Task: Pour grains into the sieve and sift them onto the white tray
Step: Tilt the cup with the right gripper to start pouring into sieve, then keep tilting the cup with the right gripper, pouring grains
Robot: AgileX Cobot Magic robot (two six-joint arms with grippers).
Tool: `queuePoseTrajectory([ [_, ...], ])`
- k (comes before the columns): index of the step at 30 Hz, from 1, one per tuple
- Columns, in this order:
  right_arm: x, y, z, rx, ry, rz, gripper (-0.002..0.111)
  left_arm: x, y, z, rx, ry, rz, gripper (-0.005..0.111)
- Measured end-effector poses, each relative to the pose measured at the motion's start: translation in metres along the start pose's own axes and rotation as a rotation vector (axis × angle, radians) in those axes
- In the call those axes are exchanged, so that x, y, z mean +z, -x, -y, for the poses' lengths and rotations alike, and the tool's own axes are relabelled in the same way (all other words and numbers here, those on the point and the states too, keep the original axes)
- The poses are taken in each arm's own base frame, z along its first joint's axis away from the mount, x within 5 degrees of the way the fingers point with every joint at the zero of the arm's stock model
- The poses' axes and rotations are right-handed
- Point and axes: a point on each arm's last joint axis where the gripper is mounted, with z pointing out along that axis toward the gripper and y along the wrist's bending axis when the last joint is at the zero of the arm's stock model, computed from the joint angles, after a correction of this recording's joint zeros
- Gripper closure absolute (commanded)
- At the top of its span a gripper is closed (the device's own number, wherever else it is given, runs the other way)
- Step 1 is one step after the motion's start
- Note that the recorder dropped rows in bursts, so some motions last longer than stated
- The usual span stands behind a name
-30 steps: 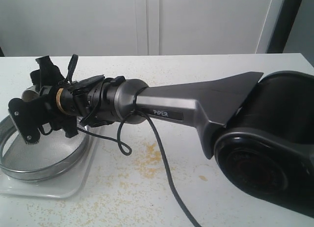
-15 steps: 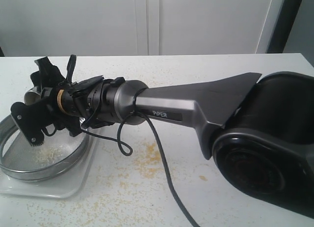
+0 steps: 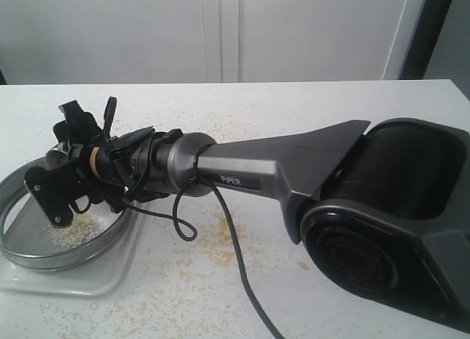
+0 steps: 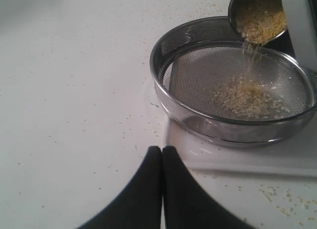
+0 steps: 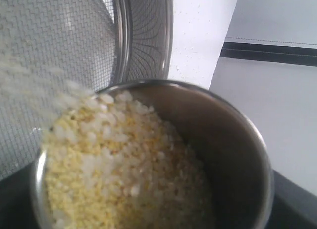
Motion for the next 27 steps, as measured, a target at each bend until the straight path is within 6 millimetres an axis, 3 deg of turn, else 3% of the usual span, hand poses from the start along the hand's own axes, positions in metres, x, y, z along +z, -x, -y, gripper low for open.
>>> queuePoseTrajectory([
  [27, -0.0024, -0.0022, 0.0035, -0.020, -0.016, -0.078, 0.108, 0.0000, 0.0000, 0.0000, 0.000, 0.000, 0.000, 0.106],
])
